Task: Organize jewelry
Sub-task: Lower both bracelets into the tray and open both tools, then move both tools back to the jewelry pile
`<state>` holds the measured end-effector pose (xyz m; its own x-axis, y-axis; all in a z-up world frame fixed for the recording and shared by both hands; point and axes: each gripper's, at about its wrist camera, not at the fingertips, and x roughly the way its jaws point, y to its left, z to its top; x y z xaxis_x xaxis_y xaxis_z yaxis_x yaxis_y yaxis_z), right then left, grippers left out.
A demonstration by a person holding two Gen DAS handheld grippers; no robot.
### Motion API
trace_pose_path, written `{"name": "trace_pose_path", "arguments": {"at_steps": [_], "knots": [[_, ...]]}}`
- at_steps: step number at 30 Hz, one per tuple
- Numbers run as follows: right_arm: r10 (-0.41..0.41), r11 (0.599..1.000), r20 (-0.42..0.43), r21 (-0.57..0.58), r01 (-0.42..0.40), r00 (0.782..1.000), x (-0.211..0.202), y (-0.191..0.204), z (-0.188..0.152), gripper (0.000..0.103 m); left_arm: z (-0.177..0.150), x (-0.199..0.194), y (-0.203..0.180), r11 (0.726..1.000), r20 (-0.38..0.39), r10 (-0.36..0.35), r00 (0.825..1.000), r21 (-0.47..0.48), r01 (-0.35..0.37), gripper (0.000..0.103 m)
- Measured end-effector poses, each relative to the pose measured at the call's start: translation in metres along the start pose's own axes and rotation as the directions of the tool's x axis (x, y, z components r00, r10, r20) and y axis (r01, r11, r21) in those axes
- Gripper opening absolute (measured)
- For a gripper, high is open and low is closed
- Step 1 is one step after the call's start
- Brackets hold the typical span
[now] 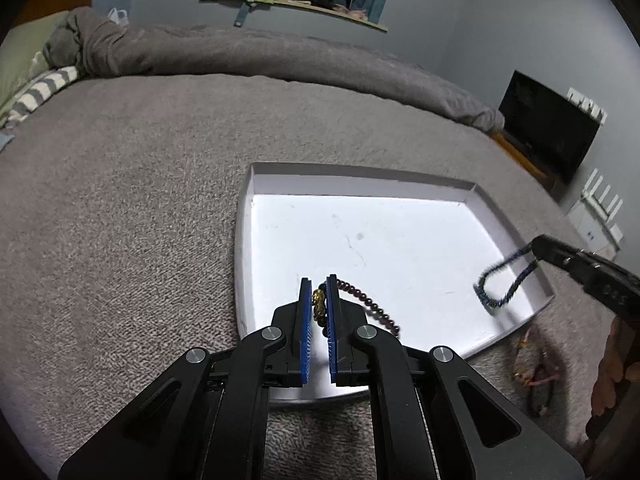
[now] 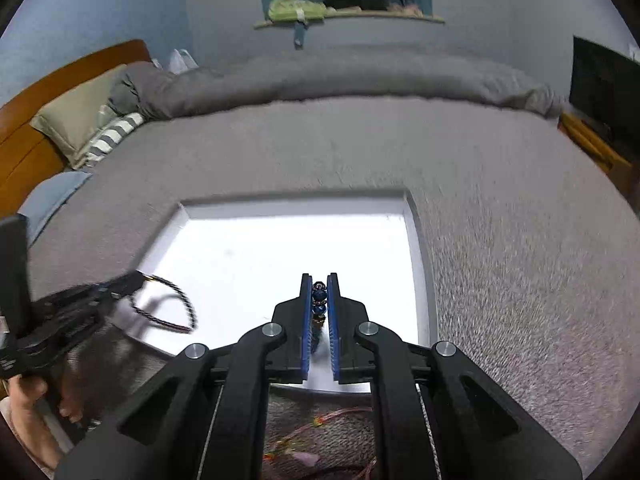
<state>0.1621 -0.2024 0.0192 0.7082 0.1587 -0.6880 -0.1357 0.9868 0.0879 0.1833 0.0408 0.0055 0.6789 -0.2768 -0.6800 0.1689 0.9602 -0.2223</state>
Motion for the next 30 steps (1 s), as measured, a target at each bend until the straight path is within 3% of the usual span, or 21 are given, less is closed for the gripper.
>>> {"name": "trace_pose_path", "arguments": {"at_steps": [4, 6, 7, 8, 9, 13, 15, 21, 23, 25, 30], "knots": [[-0.055, 0.998, -0.050, 0.019, 0.056, 0.997, 0.018, -0.011, -0.010, 0.007, 0.000, 0.001, 0.000, 1.000, -0.002, 0.011, 1.000, 0.010, -0.011, 0.007], [-0.055, 0.998, -0.062, 0.038, 0.058, 0.997, 0.021, -0.017, -0.014, 0.009, 0.000, 0.001, 0.000, 1.000, -0.001, 0.014, 1.000, 0.010, -0.014, 0.014], [-0.054, 0.997, -0.063, 0.047, 0.057, 0.997, 0.021, -0.019, -0.015, 0.010, 0.000, 0.001, 0.000, 1.000, 0.003, 0.013, 1.000, 0.008, -0.013, 0.025], [-0.055, 0.997, -0.060, 0.051, 0.058, 0.997, 0.020, -0.020, -0.016, 0.019, -0.001, 0.000, 0.000, 1.000, 0.010, 0.012, 1.000, 0.006, -0.012, 0.033], [-0.056, 0.997, -0.052, 0.055, 0.059, 0.997, 0.017, -0.021, -0.017, 0.028, -0.001, -0.003, -0.001, 1.000, 0.022, 0.011, 1.000, 0.009, -0.011, 0.034], [-0.082, 0.996, -0.008, 0.044, 0.083, 0.997, 0.006, -0.019, -0.018, 0.035, -0.001, -0.008, -0.004, 1.000, 0.037, 0.010, 0.999, 0.021, -0.010, 0.037], [-0.093, 0.995, 0.007, 0.039, 0.092, 0.996, 0.001, -0.019, -0.019, 0.047, -0.002, -0.012, -0.007, 0.999, 0.044, 0.011, 0.999, 0.030, -0.013, 0.042], [-0.120, 0.993, 0.046, 0.019, 0.119, 0.992, -0.015, -0.017, -0.027, 0.062, -0.003, -0.027, -0.016, 0.999, 0.084, 0.012, 0.996, 0.044, -0.016, 0.063], [-0.126, 0.992, 0.058, 0.018, 0.125, 0.990, -0.020, -0.018, -0.029, 0.066, -0.004, -0.034, -0.019, 0.998, 0.106, 0.021, 0.994, 0.052, -0.026, 0.076], [-0.143, 0.990, 0.068, 0.012, 0.143, 0.987, -0.024, -0.018, -0.032, 0.071, -0.005, -0.041, -0.024, 0.997, 0.129, 0.039, 0.991, 0.062, -0.047, 0.081], [-0.160, 0.987, 0.117, 0.002, 0.161, 0.980, -0.042, -0.018, -0.041, 0.096, -0.012, -0.060, -0.030, 0.996, 0.163, 0.055, 0.985, 0.057, -0.065, 0.091]]}}
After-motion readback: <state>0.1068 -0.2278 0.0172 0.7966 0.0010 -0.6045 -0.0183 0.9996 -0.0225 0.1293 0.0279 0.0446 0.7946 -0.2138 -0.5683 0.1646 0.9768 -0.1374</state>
